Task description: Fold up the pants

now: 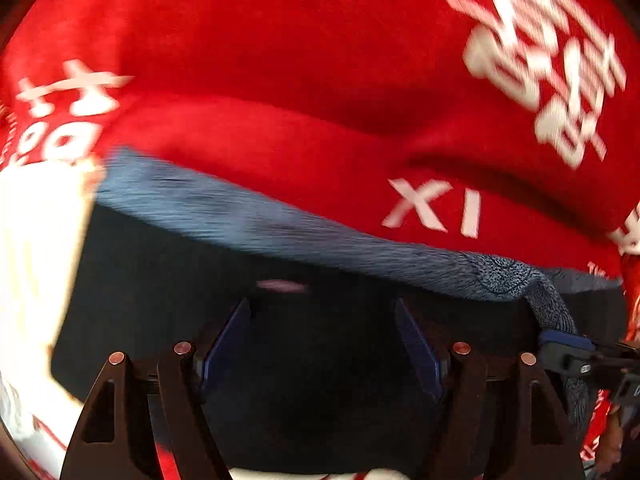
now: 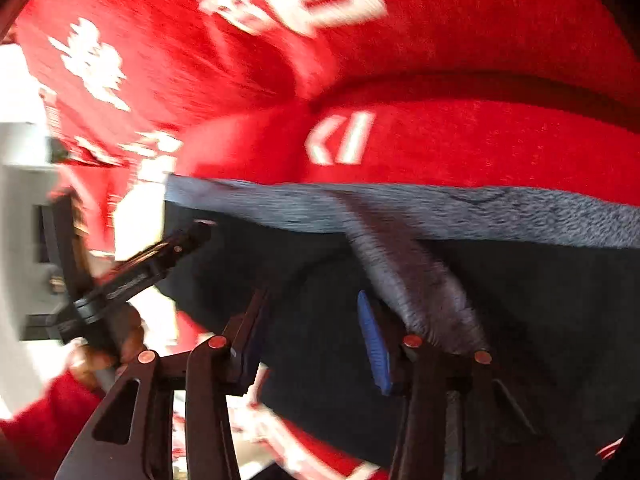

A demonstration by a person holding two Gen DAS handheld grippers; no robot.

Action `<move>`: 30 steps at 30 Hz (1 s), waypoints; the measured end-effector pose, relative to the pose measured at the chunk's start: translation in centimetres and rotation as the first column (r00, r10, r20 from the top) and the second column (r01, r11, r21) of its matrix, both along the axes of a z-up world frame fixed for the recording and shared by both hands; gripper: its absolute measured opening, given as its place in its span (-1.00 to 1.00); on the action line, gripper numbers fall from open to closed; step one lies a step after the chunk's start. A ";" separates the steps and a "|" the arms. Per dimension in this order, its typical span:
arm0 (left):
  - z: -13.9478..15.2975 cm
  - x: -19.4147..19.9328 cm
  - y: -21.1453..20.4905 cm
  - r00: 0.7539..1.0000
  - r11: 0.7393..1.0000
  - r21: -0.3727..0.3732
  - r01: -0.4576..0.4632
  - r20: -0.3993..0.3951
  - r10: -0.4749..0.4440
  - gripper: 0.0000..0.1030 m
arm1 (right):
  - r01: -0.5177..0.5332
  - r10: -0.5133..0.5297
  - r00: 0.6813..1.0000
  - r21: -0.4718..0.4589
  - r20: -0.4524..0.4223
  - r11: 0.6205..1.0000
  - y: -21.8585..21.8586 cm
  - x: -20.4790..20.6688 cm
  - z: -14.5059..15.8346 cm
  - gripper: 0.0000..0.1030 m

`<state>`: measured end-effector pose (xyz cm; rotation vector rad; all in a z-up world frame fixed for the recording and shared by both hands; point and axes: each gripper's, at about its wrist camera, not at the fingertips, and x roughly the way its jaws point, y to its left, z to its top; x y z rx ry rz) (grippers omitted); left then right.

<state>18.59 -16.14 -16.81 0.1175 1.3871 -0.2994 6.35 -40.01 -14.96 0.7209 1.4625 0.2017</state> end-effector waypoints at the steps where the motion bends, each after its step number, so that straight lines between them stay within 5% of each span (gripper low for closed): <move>1: -0.7 0.1 -1.1 1.000 0.999 0.043 0.007 0.020 -0.007 0.48 | 0.003 -0.003 1.000 -0.027 -0.009 1.000 -0.3 0.1 -1.0 -0.14; 3: -1.4 0.5 -2.7 0.997 0.994 0.106 0.014 0.074 -0.022 0.63 | 0.021 -0.021 1.000 -0.061 -0.004 0.998 -1.1 0.3 -1.7 -0.34; 8: -1.6 2.0 -3.6 0.998 0.989 0.146 -0.001 0.057 -0.007 0.64 | 0.126 -0.127 0.992 0.038 0.016 0.991 -4.1 -1.0 -0.9 -0.31; 9: -1.2 2.0 -3.5 0.999 0.988 0.151 -0.004 0.050 -0.003 0.64 | 0.132 -0.133 0.991 0.040 0.021 0.990 -4.7 -1.6 -0.4 -0.28; 11: -0.2 1.6 -3.7 0.999 0.989 0.148 0.001 0.045 -0.008 0.64 | 0.148 -0.150 0.988 0.049 0.046 0.988 -5.3 -2.8 1.2 0.11; 13: 1.1 0.1 -3.9 0.999 0.991 0.131 0.021 0.029 -0.025 0.64 | 0.171 -0.174 0.982 0.043 0.072 0.984 -5.7 -3.9 2.4 0.30; 23: 4.0 -11.0 -9.0 0.980 0.980 0.064 0.190 -0.064 -0.186 0.64 | 0.338 -0.339 0.941 -0.064 0.005 0.939 -8.8 -16.0 4.9 0.31; 30: 4.2 -17.1 -13.5 0.925 0.935 -0.029 0.353 -0.139 -0.353 0.64 | 0.499 -0.509 0.860 -0.147 -0.037 0.854 -9.4 -24.6 6.4 0.31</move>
